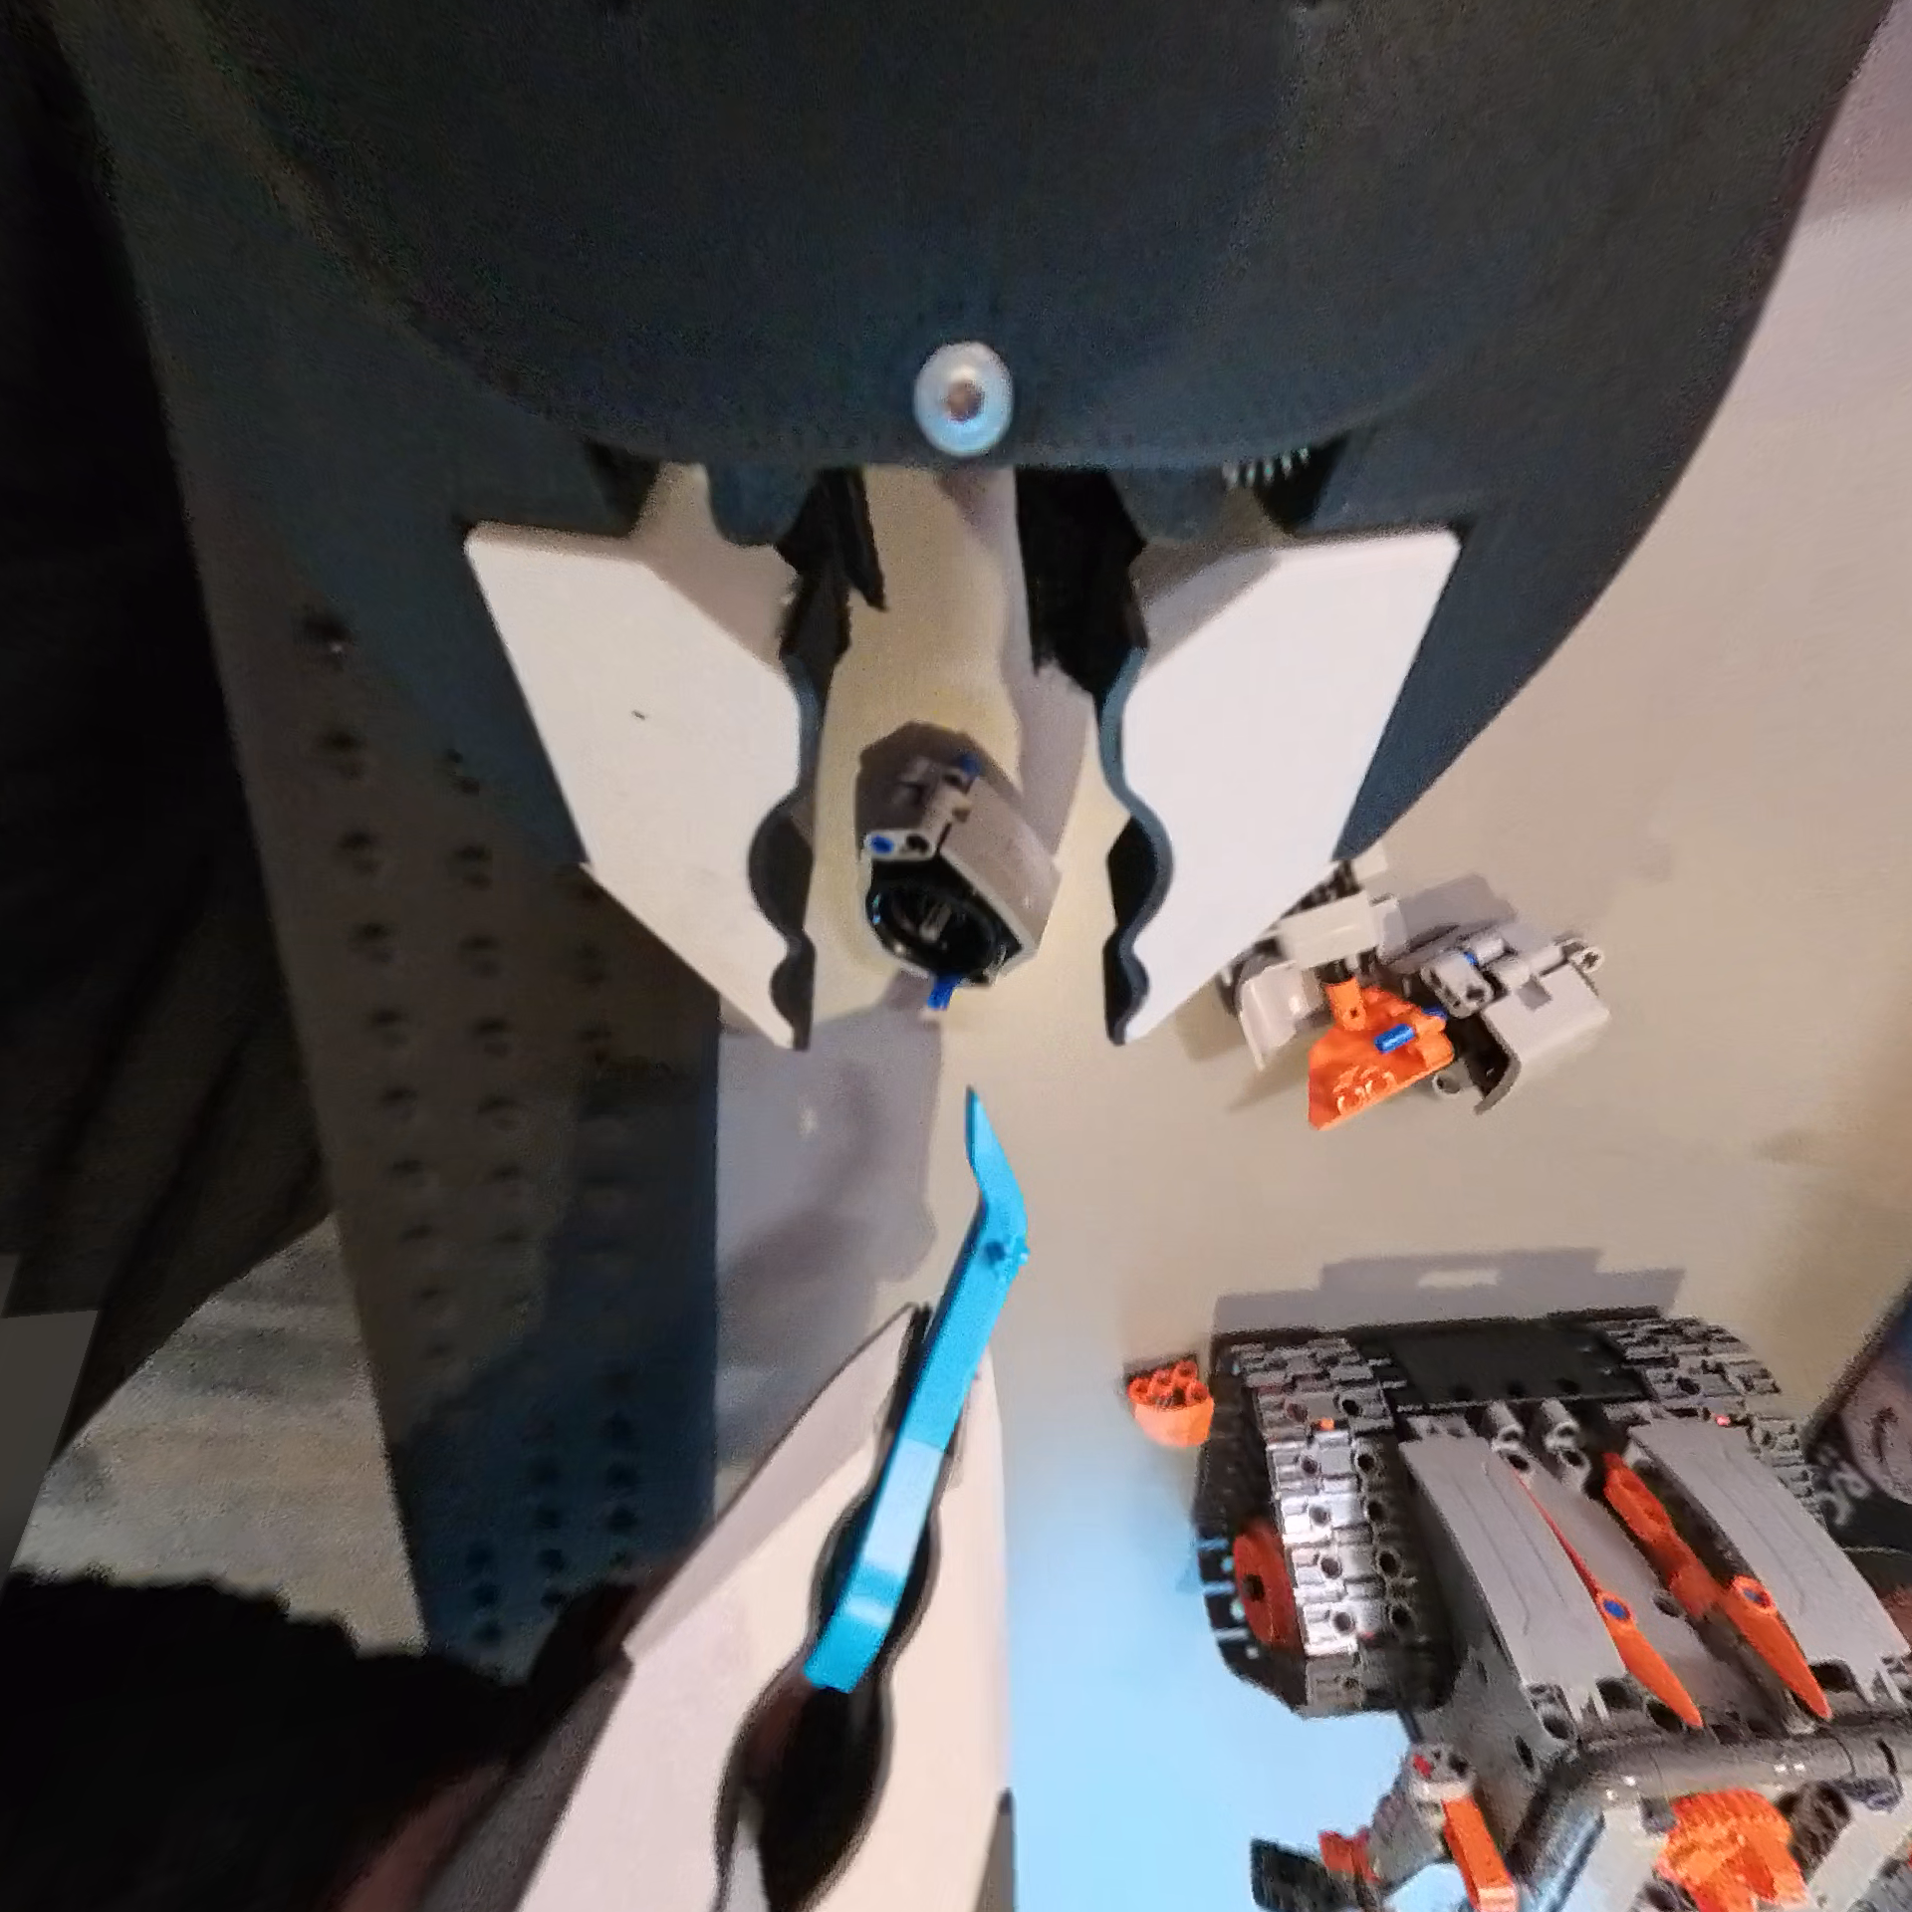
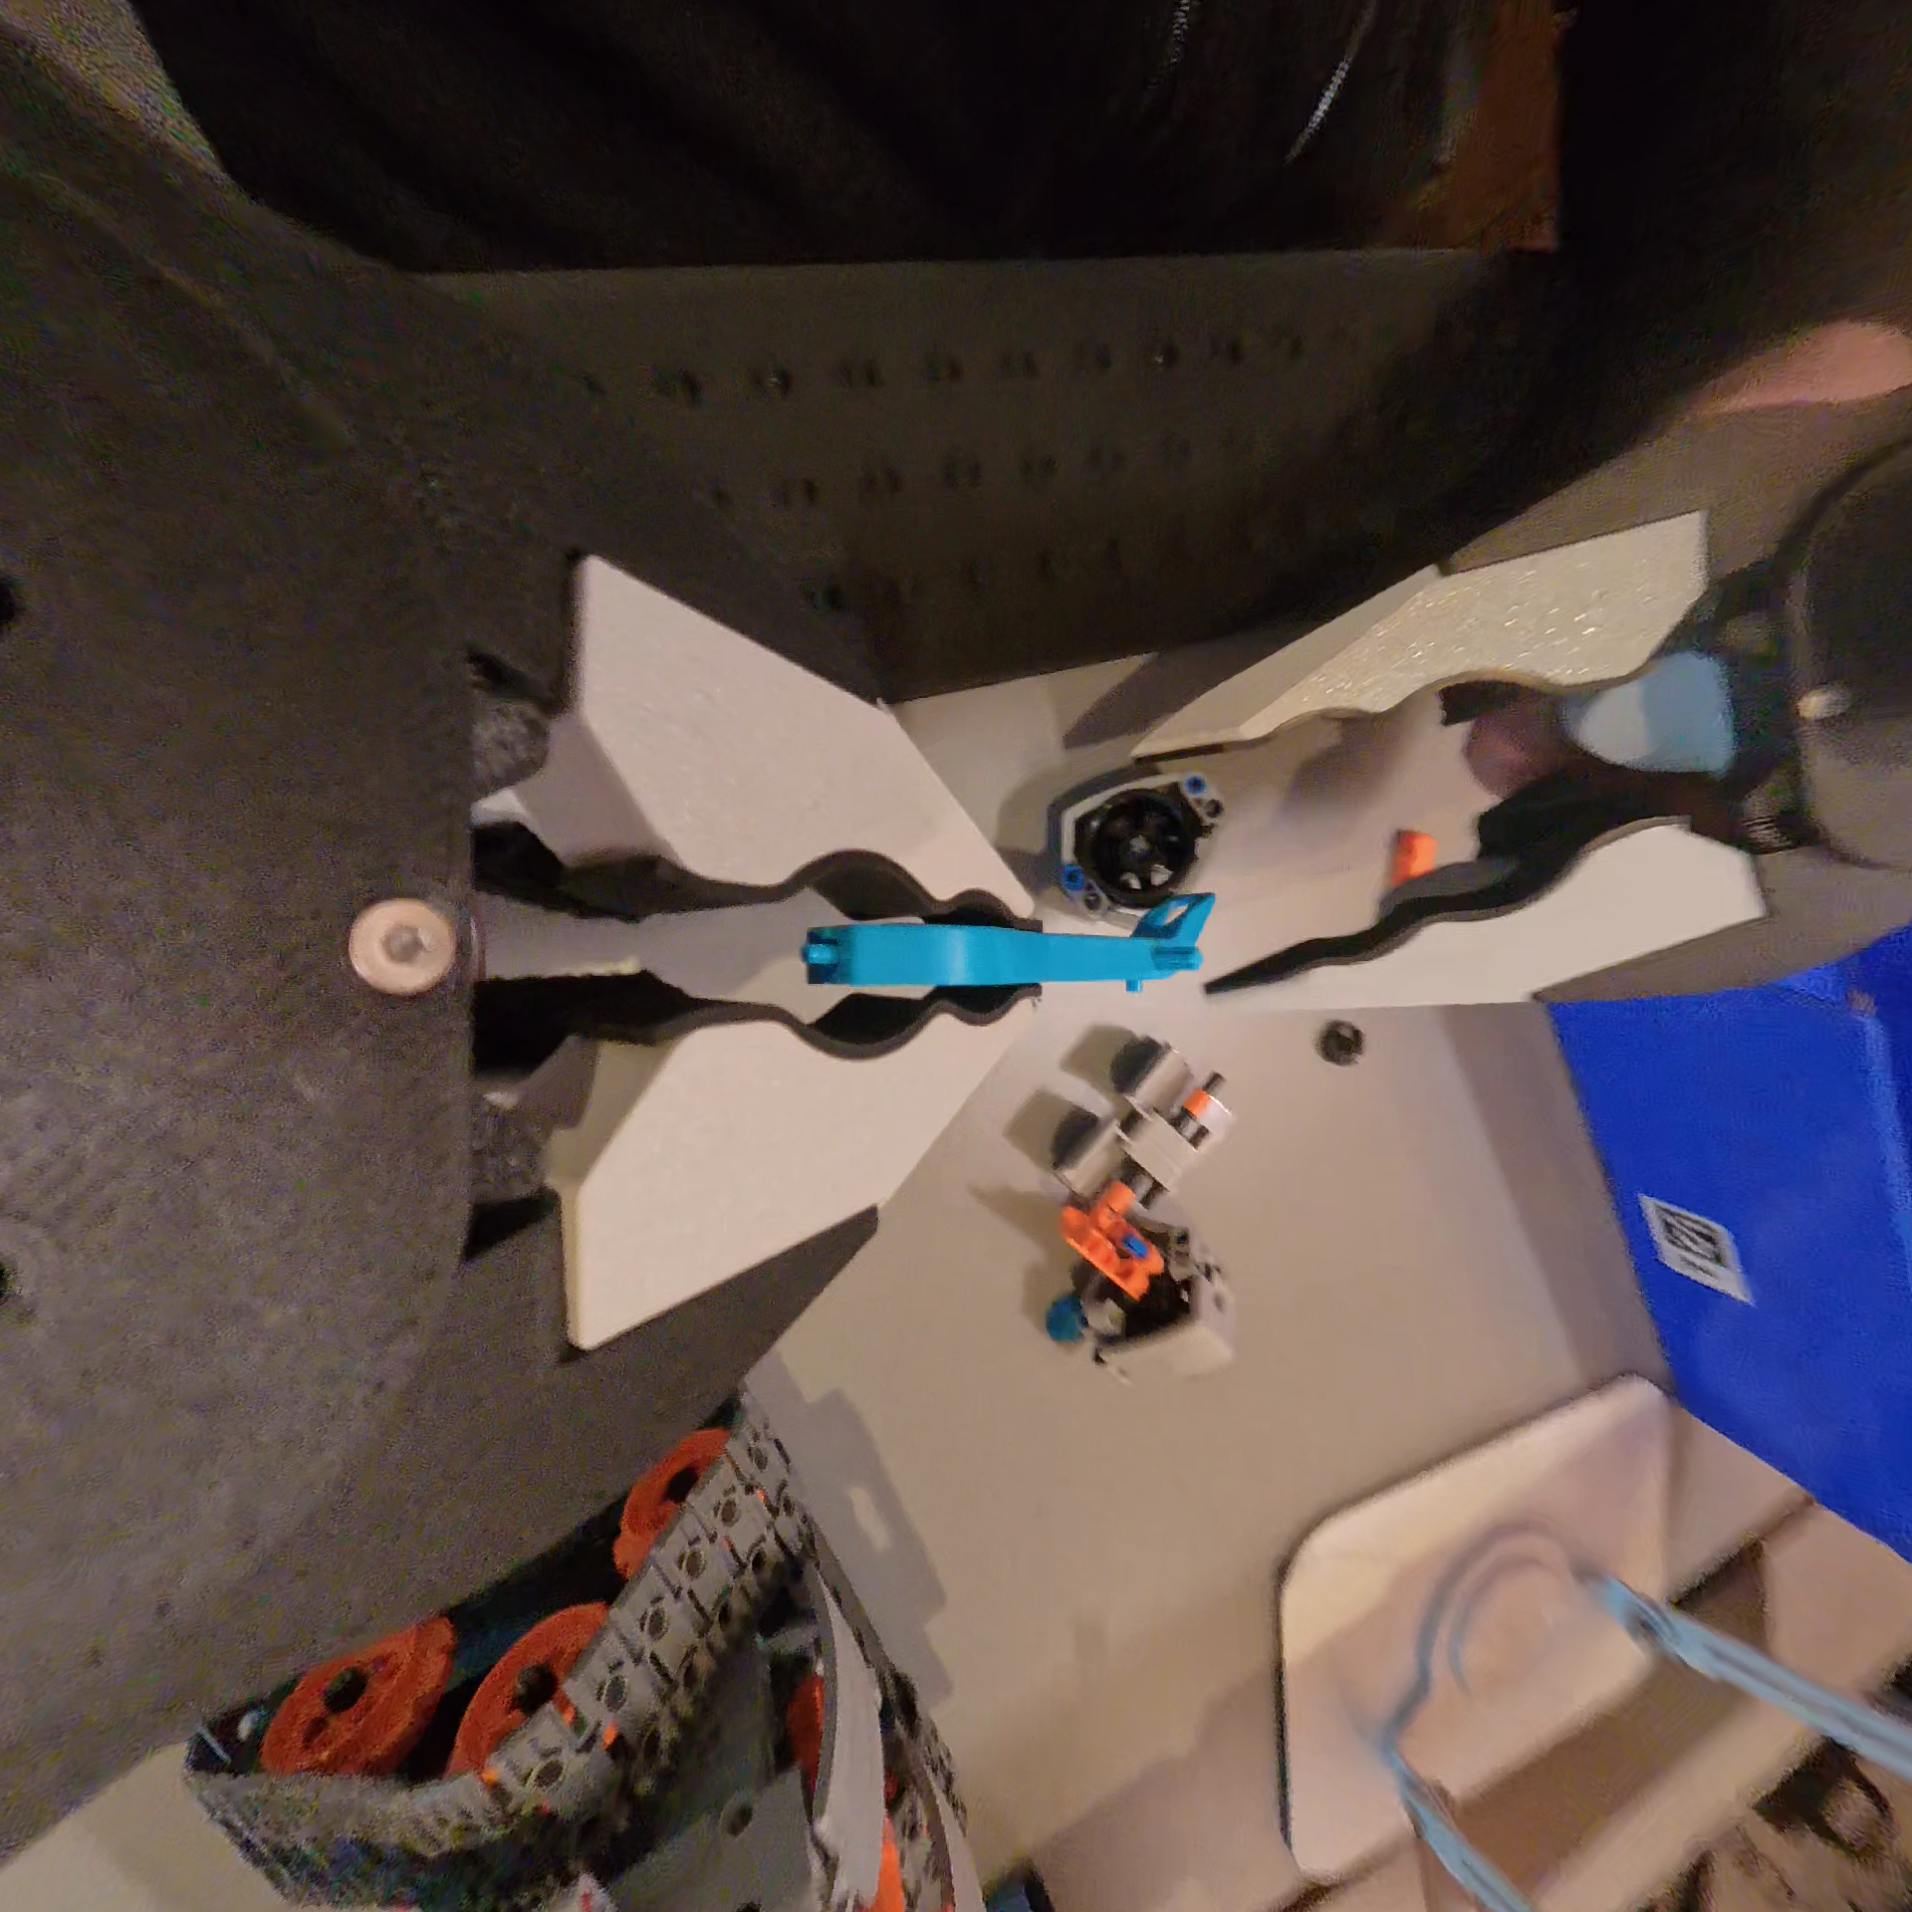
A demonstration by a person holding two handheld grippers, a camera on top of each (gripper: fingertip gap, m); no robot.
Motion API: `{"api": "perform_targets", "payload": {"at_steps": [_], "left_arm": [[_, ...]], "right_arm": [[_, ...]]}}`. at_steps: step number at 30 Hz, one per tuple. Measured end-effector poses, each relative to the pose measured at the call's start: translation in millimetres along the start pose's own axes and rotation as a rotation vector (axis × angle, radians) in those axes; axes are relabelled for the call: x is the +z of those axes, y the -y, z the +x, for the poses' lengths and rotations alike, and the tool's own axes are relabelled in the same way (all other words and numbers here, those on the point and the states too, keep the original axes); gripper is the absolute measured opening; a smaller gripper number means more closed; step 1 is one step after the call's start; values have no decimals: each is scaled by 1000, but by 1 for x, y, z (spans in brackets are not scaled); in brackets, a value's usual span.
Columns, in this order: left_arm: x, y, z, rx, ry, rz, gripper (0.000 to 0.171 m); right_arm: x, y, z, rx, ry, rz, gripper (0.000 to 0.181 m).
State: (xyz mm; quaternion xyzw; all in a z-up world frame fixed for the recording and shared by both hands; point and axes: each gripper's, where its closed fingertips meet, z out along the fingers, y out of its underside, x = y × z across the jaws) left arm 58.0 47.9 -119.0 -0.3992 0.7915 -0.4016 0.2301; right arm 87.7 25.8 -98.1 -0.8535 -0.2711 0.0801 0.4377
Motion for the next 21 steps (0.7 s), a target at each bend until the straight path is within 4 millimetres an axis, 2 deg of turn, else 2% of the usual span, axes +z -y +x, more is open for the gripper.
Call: {"api": "perform_targets", "payload": {"at_steps": [3, 7, 9, 13, 19, 21], "left_arm": [[4, -21, -1, 28, 37, -120, 62], [11, -39, -3, -53, 6, -170, 55], [11, -39, -3, -83, -11, -161, 45], [12, -39, -3, -161, -50, -137, 44], [13, -38, -2, -116, -36, -135, 43], [12, -38, -2, -104, -39, -132, 43]], "right_arm": [[9, -11, -3, 86, 124, -55, 5], [18, -20, -4, 221, 247, -72, 5], [21, -24, -6, 277, 299, -74, 5], [24, -27, -8, 324, 354, -75, 5], [28, -34, -14, 305, 394, -145, 5], [30, -35, -10, 308, 388, -164, 5]]}}
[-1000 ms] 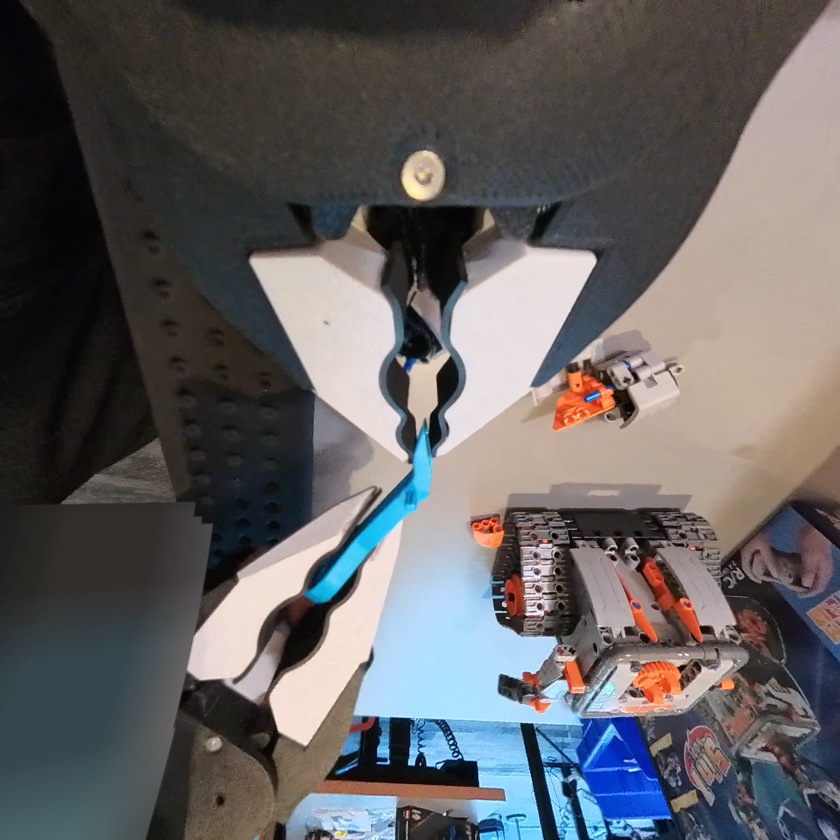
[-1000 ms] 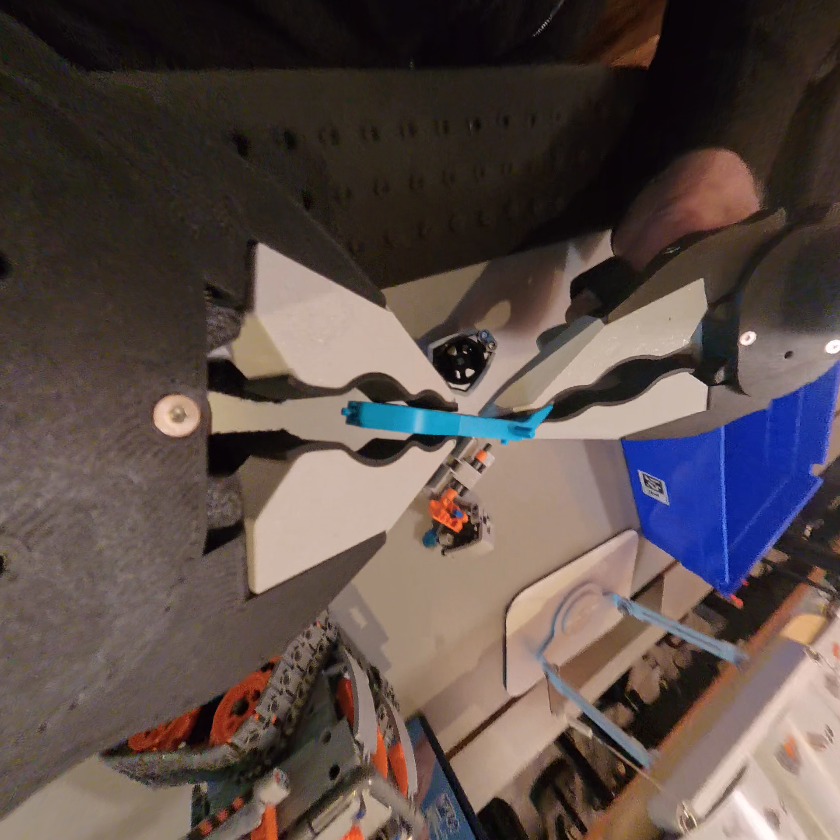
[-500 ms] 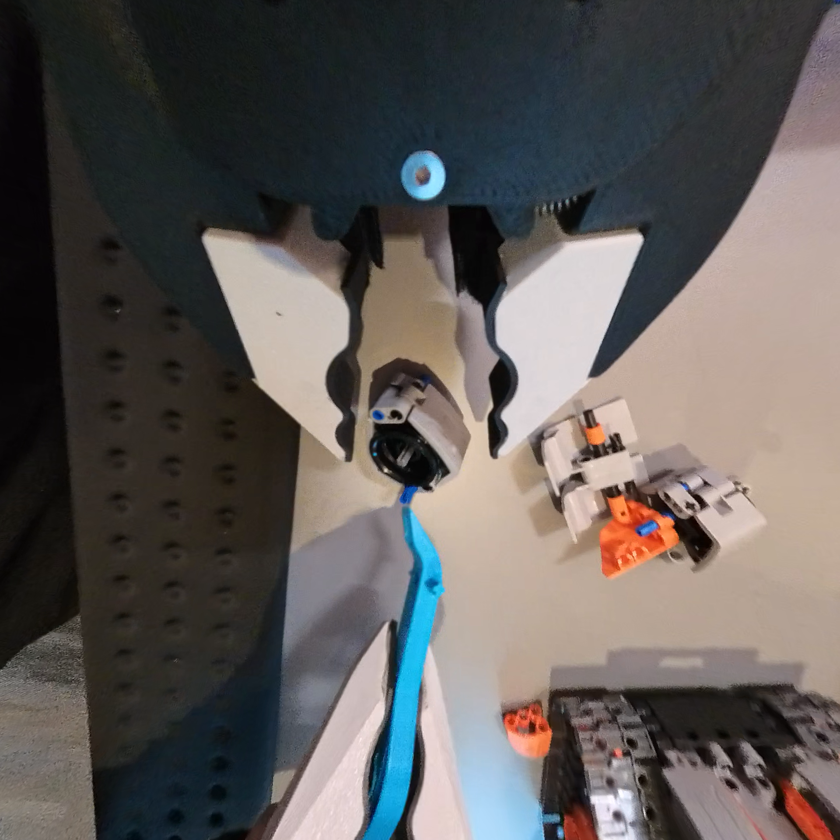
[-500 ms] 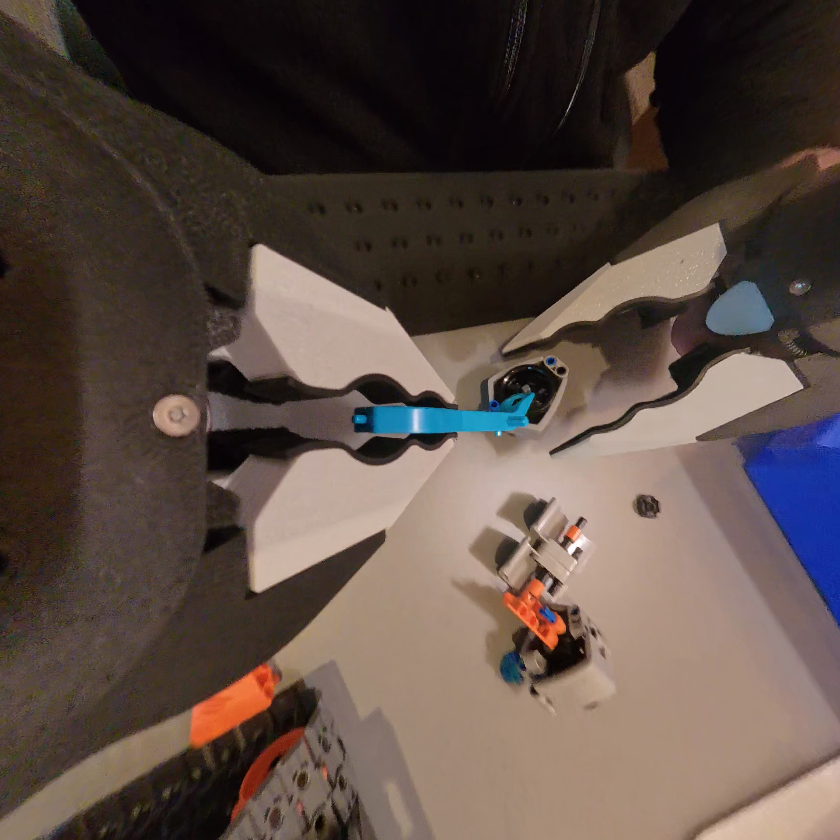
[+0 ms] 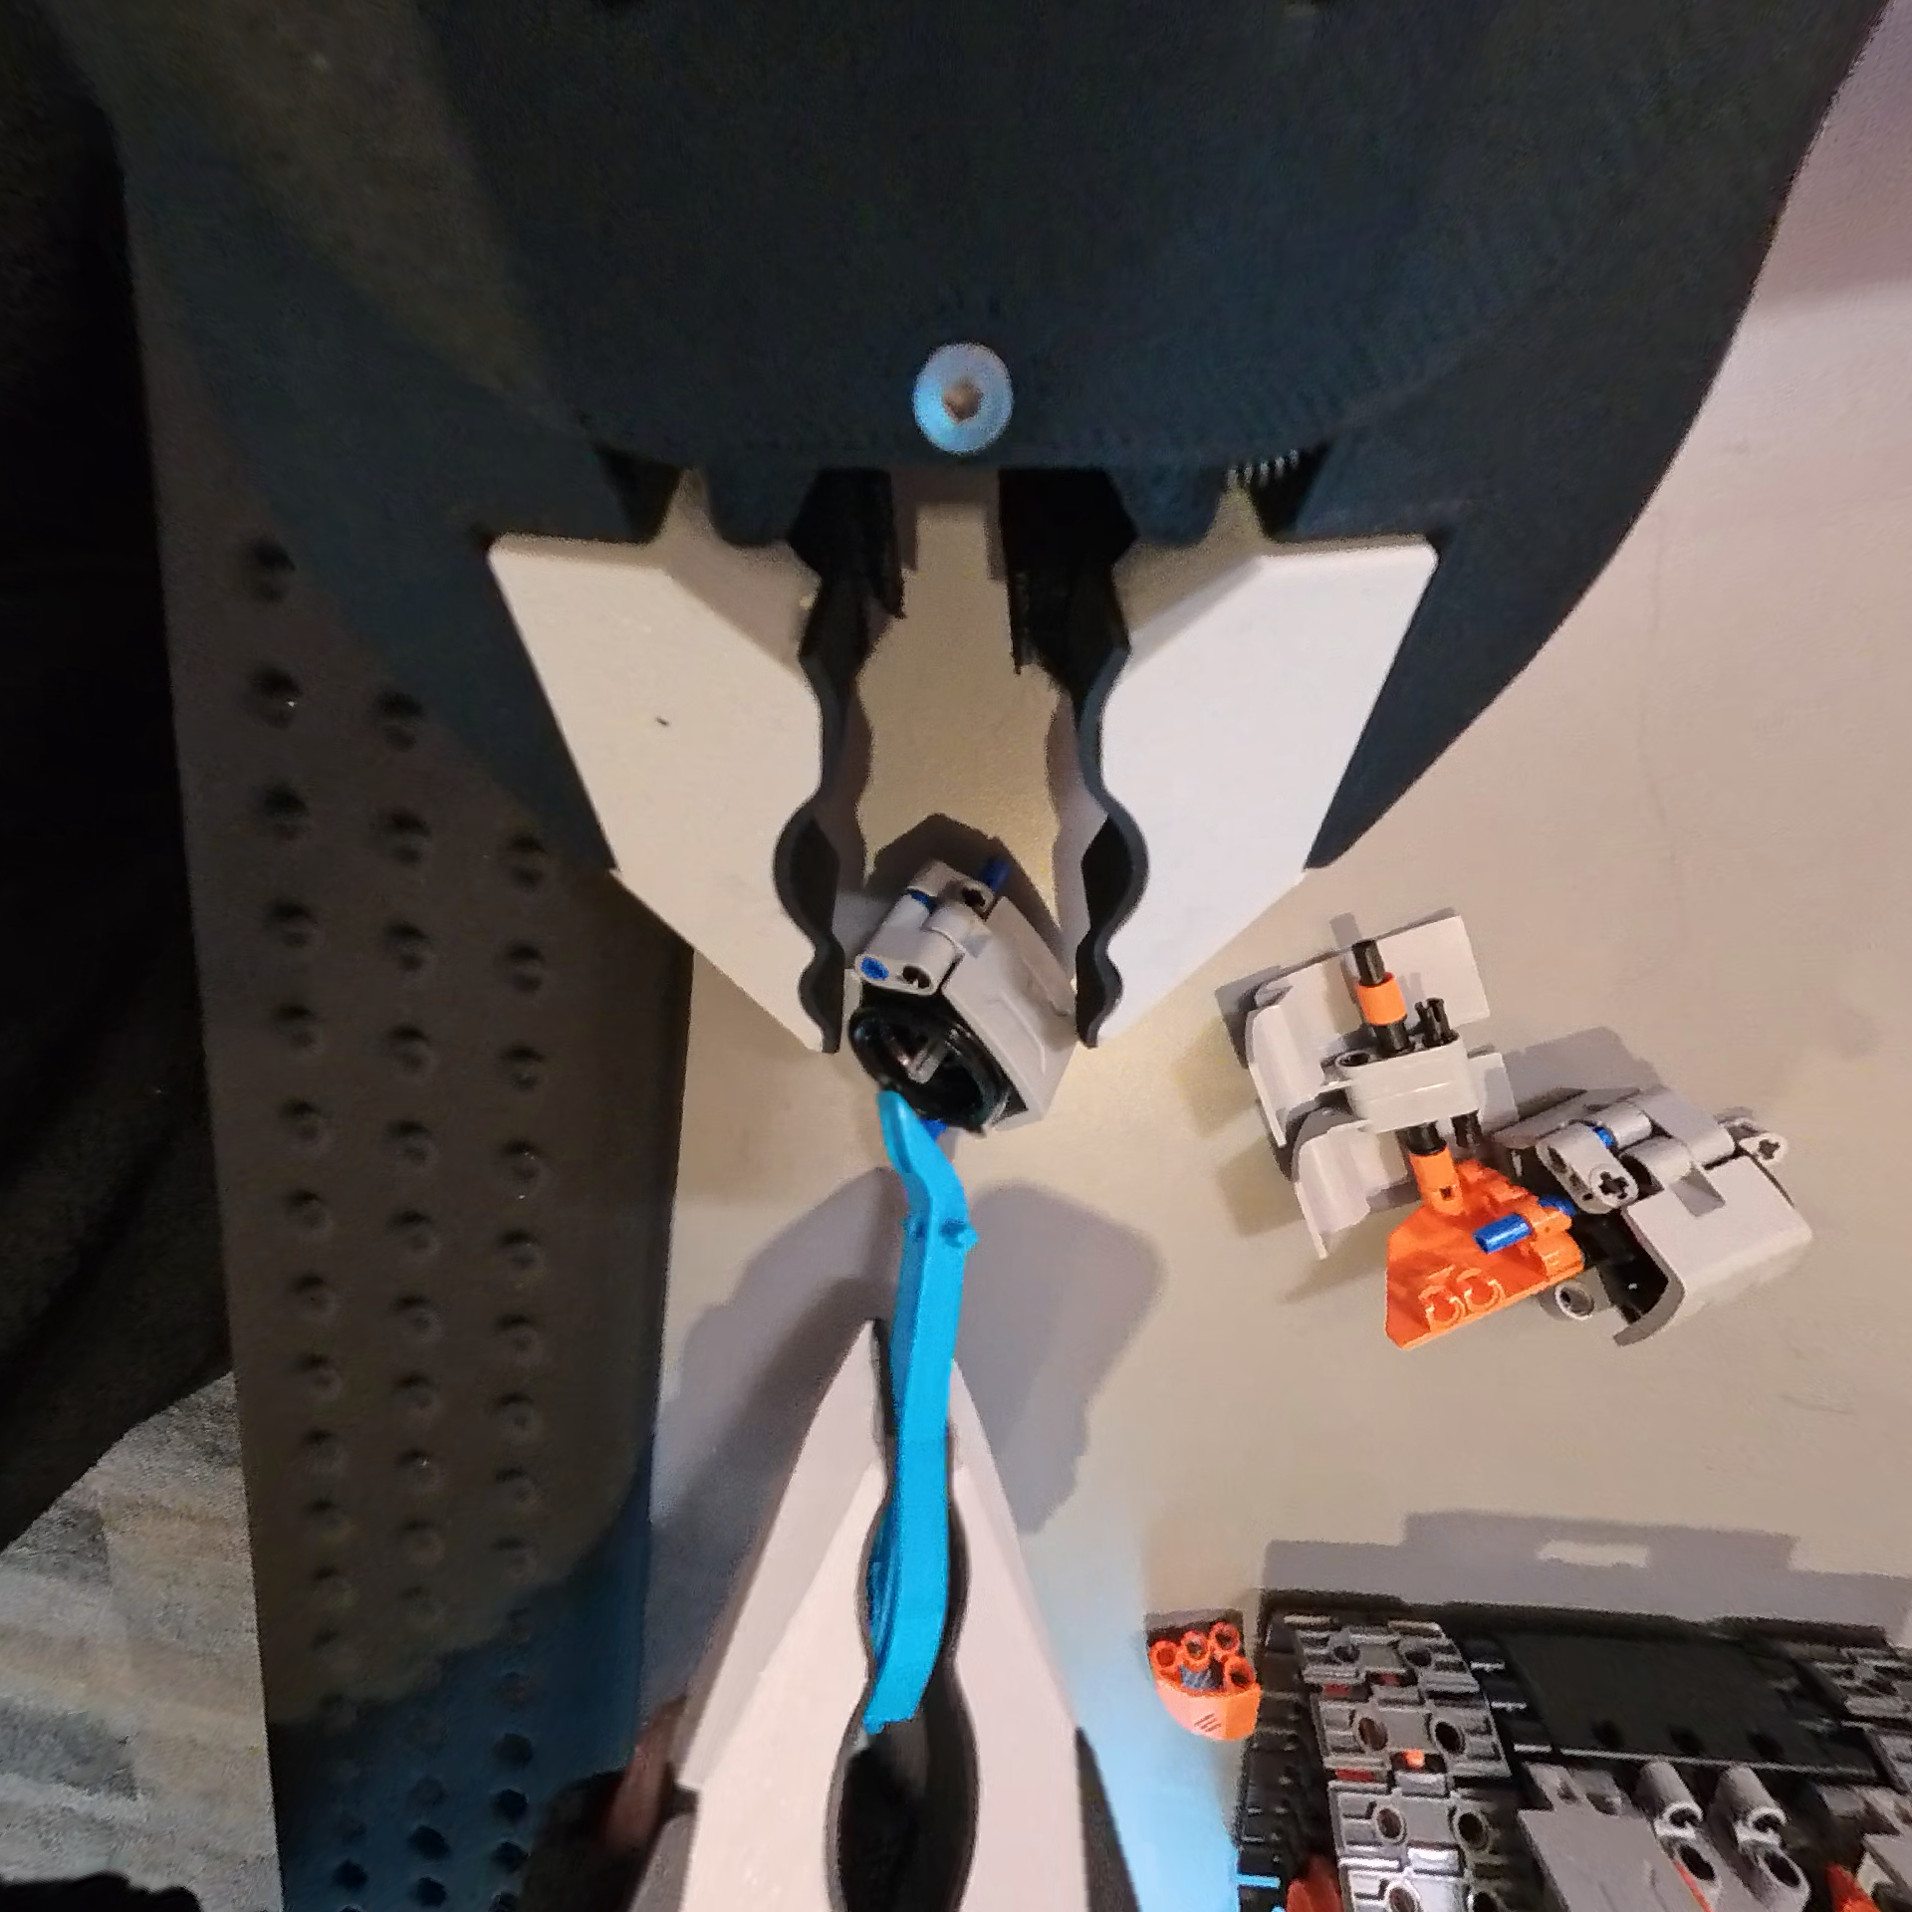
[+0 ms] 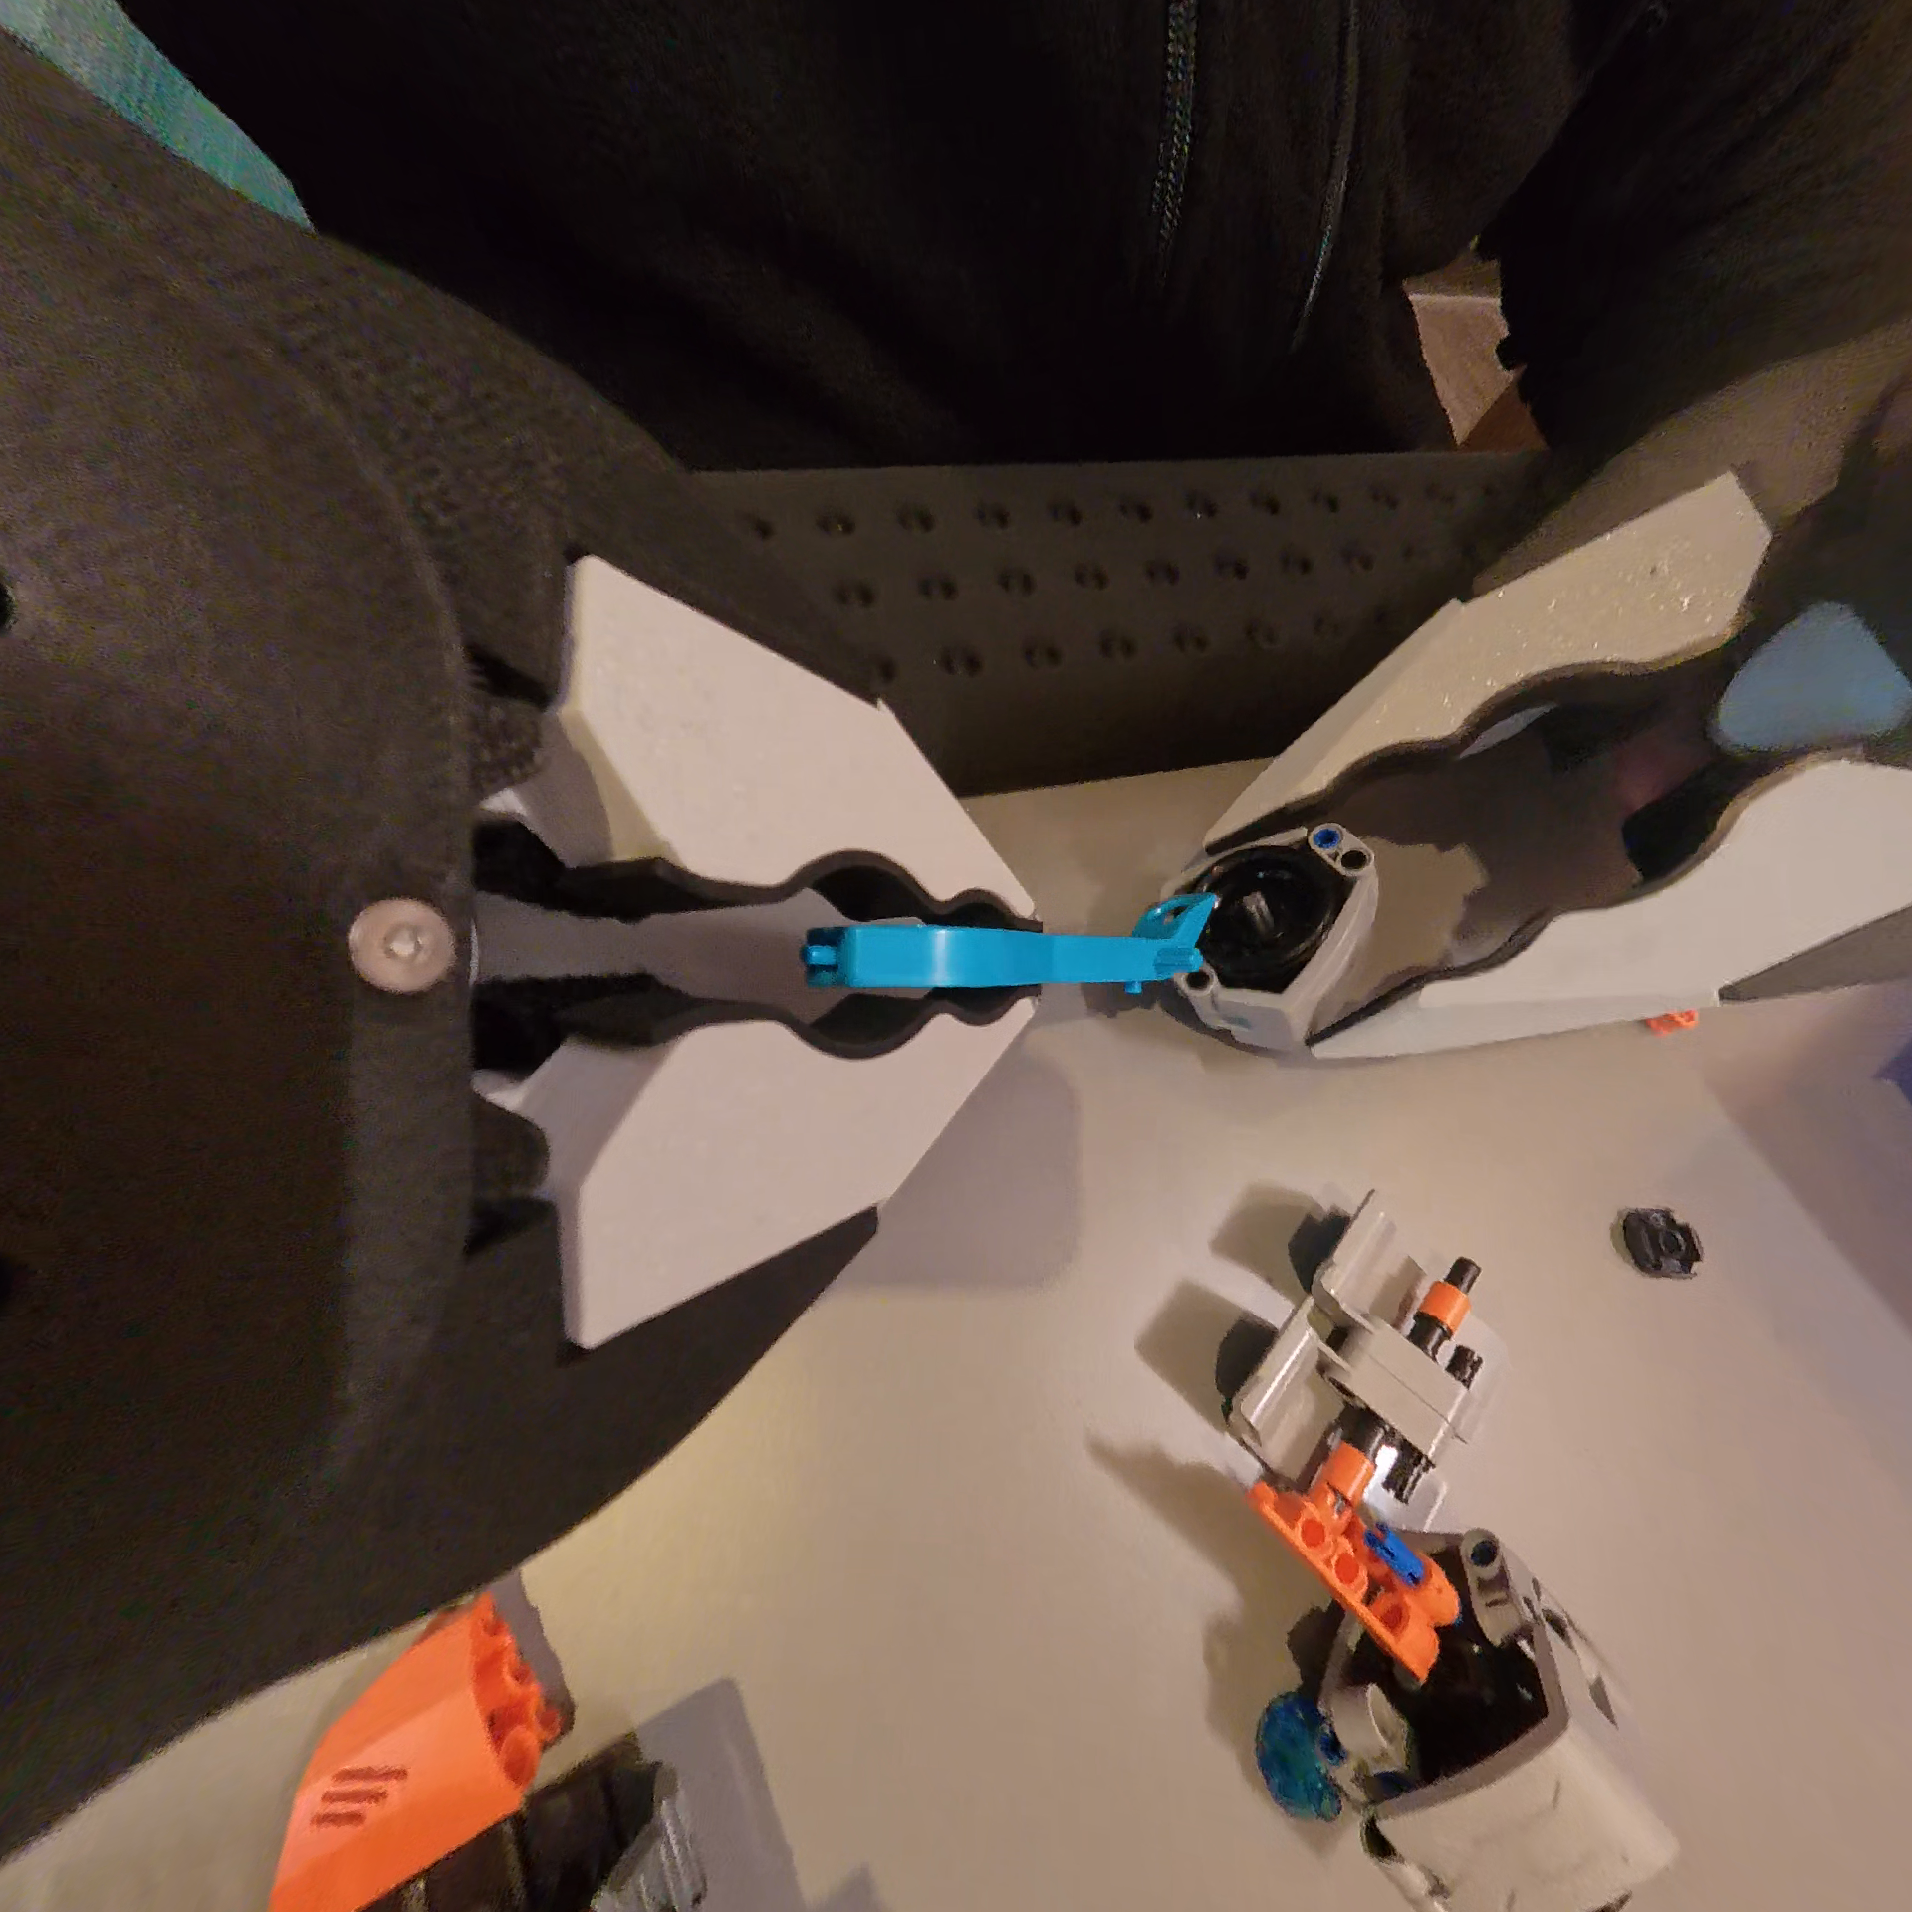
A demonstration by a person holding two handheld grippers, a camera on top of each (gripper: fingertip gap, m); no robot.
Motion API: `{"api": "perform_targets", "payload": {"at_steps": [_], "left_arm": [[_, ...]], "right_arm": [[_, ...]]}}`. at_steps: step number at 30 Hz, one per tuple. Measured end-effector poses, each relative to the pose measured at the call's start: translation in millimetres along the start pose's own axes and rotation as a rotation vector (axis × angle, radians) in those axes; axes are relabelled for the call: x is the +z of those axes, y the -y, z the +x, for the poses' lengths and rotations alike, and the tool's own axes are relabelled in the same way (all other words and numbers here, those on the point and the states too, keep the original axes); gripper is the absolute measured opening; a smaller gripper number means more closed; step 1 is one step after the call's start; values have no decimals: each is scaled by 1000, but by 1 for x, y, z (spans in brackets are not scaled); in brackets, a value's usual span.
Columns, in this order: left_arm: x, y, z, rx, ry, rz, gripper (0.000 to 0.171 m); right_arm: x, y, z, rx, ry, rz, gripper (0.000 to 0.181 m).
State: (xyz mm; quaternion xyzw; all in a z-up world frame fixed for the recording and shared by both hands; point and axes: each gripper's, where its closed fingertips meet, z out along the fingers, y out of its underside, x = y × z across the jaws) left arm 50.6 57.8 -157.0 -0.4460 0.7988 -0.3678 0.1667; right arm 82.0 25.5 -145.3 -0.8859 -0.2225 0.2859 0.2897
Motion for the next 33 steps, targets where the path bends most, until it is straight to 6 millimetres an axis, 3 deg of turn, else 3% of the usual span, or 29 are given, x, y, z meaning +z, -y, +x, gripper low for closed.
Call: {"api": "perform_targets", "payload": {"at_steps": [10, 19, 24, 33], "left_arm": [[-1, -2, 0, 24, -30, 25, 43], [-3, -2, 3, 124, -15, 54, 43], [-5, -3, 6, 281, 64, 60, 43], [-9, -9, 14, 518, 160, 66, 43]], "right_arm": [[2, 2, 5, 11, 93, -86, 5], [-11, 8, -2, -162, -12, -107, 5], [-17, 8, -1, -255, -112, -111, 5], [-3, 0, -10, -294, -176, -96, 5]]}}
